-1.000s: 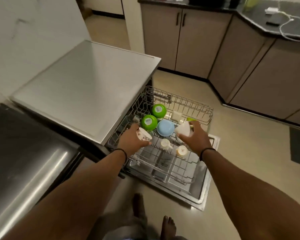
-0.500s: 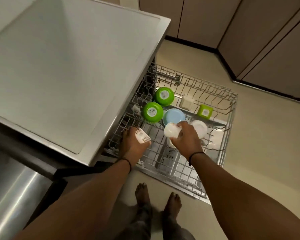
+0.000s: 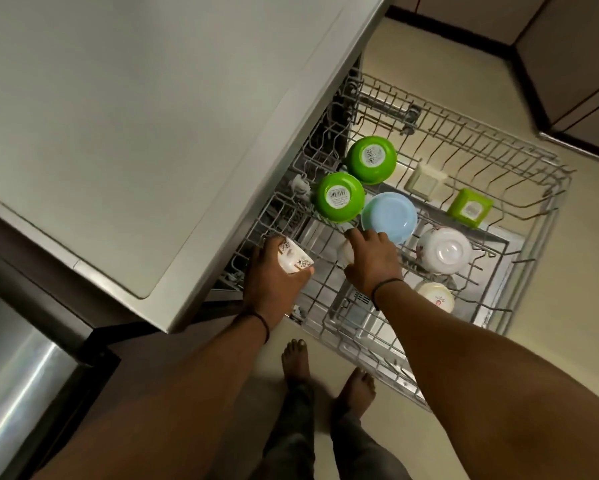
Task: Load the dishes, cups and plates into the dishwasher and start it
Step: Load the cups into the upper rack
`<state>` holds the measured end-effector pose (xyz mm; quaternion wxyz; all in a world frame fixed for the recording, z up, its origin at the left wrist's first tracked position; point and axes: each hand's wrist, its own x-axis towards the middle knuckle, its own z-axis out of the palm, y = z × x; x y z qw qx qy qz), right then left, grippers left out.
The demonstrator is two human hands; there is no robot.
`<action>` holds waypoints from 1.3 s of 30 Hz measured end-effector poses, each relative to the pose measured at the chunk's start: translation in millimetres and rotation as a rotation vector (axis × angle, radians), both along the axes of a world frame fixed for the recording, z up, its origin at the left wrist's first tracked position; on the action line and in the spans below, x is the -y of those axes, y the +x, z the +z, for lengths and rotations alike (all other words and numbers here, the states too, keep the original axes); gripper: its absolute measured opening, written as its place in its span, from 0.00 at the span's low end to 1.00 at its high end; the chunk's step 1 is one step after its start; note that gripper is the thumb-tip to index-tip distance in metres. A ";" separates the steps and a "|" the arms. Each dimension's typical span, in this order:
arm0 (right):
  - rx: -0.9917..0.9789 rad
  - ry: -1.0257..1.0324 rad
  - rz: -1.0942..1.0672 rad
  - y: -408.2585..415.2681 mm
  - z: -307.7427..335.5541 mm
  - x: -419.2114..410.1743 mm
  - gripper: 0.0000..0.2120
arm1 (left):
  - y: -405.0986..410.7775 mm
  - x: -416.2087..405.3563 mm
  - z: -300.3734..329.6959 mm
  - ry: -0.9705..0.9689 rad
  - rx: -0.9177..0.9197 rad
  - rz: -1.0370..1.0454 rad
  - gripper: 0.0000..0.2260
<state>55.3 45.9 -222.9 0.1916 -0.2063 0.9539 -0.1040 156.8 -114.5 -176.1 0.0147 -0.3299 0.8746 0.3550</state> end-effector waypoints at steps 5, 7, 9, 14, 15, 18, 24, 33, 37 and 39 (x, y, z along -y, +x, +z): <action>0.041 0.003 0.003 -0.2 -5.0 -2.2 0.32 | -0.4 2.2 -3.0 0.010 -0.010 0.007 0.30; 0.069 -0.016 -0.013 -0.4 -4.8 -1.2 0.32 | 0.0 2.3 -3.5 0.017 -0.008 0.003 0.30; 0.090 -0.053 -0.035 -0.8 -4.4 -1.4 0.31 | 0.0 2.2 -3.7 0.025 -0.007 0.002 0.30; 0.078 -0.114 -0.042 0.4 -2.9 -3.0 0.31 | 0.5 1.1 -2.7 0.021 0.009 -0.005 0.30; 0.087 -0.091 -0.027 0.3 -3.3 -2.2 0.31 | 0.7 1.2 -2.9 0.020 0.012 -0.005 0.30; 0.109 -0.048 -0.031 -2.9 -4.7 -1.3 0.31 | -0.4 1.0 -2.4 0.022 0.011 0.001 0.30; 0.049 -0.047 -0.019 0.2 -7.5 -1.7 0.32 | -1.4 1.9 -1.3 0.014 0.034 -0.005 0.28; 0.148 -0.052 -0.052 0.3 -2.6 2.4 0.35 | -2.2 2.6 -2.9 -0.003 0.048 -0.011 0.28; 0.149 -0.057 -0.053 0.4 0.4 2.9 0.36 | -4.9 1.6 -2.1 -0.006 0.064 -0.013 0.28; 0.120 -0.082 -0.048 1.7 3.7 2.1 0.35 | -5.4 2.2 -2.7 -0.002 0.075 -0.013 0.28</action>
